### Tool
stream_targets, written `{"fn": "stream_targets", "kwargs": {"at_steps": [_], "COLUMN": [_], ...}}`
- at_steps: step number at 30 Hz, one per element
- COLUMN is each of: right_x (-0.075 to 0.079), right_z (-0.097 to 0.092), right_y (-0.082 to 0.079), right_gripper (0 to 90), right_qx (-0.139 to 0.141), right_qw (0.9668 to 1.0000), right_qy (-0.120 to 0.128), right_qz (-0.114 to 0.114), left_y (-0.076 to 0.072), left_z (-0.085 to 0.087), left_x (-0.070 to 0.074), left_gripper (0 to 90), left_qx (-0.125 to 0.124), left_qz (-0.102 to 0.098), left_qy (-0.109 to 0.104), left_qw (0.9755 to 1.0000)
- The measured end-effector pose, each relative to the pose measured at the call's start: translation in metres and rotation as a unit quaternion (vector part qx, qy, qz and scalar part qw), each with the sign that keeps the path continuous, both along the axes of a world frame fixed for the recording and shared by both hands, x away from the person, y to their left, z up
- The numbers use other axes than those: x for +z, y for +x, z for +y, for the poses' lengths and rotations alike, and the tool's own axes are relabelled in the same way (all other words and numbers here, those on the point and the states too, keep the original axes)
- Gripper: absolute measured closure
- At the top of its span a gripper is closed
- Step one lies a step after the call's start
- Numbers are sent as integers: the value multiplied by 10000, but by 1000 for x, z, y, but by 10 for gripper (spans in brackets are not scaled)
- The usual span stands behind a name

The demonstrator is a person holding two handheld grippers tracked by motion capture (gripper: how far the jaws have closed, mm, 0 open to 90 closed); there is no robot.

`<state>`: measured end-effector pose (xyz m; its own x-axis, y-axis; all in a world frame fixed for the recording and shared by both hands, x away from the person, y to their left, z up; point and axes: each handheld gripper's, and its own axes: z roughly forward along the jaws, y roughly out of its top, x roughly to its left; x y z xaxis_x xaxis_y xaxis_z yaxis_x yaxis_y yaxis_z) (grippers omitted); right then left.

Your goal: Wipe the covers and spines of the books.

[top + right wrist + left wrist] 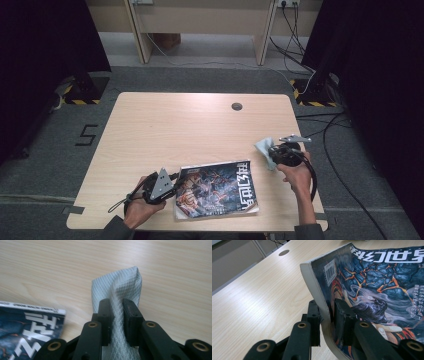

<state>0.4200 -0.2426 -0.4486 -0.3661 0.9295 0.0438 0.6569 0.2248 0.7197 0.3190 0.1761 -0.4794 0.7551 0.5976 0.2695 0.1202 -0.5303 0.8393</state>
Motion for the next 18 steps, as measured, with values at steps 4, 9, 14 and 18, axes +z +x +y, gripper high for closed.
{"fn": "stream_targets", "kwargs": {"at_steps": [4,9,14,18], "right_x": [-3,-12,-24,-34], "right_z": [-18,-34,-31,-28], "right_y": [-6,-8,-6,-4], "right_gripper": [781,777,766,720], "right_qx": [-177,-378,-335,-292], "right_qw": [9998,9989,9977,9962], "right_qy": [-72,-184,-433,-555], "right_qz": [33,191,401,613], "left_y": [1,1,1,1], "left_z": [0,1,1,1], "left_x": [0,0,0,1], "left_gripper": [750,750,750,749], "left_qx": [27,34,34,29], "left_qz": [9,9,8,3], "left_qy": [-17,-23,-15,-2], "left_qw": [10000,10000,10000,10000]}}
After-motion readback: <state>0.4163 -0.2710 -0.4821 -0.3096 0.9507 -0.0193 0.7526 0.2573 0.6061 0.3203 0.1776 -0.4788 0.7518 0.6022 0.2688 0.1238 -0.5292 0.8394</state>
